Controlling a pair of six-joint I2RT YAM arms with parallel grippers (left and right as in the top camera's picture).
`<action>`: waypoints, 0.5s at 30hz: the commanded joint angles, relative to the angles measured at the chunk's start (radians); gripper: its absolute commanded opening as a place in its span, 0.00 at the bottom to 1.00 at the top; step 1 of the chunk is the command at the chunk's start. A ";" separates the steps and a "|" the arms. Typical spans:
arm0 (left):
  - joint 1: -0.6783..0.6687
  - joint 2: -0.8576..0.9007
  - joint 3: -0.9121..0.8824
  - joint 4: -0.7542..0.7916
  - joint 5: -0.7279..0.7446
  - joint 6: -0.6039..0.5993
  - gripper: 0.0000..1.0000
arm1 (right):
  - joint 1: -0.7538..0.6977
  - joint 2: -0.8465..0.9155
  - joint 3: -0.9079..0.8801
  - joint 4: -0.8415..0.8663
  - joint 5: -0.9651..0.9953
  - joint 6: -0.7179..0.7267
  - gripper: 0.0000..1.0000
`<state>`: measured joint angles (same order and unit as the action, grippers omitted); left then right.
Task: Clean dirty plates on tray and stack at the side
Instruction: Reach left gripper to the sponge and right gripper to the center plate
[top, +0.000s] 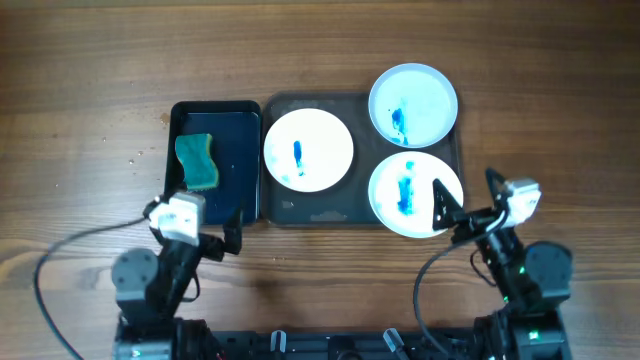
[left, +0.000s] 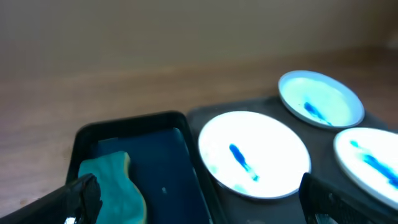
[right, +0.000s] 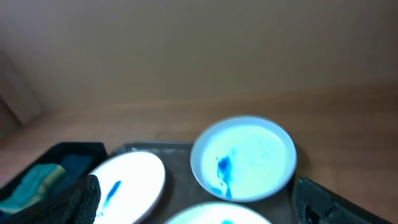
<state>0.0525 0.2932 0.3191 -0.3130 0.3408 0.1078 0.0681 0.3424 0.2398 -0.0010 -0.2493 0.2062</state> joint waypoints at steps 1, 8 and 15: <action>-0.003 0.205 0.269 -0.212 0.041 -0.011 1.00 | 0.005 0.200 0.172 -0.039 -0.095 -0.024 1.00; -0.003 0.573 0.710 -0.607 0.045 -0.012 1.00 | 0.005 0.537 0.471 -0.222 -0.119 -0.082 1.00; -0.003 0.822 0.927 -0.731 0.089 -0.011 1.00 | 0.005 0.772 0.833 -0.558 -0.157 -0.180 0.99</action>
<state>0.0525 1.0328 1.1831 -1.0317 0.3935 0.0994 0.0677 1.0348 0.9089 -0.4587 -0.3573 0.1211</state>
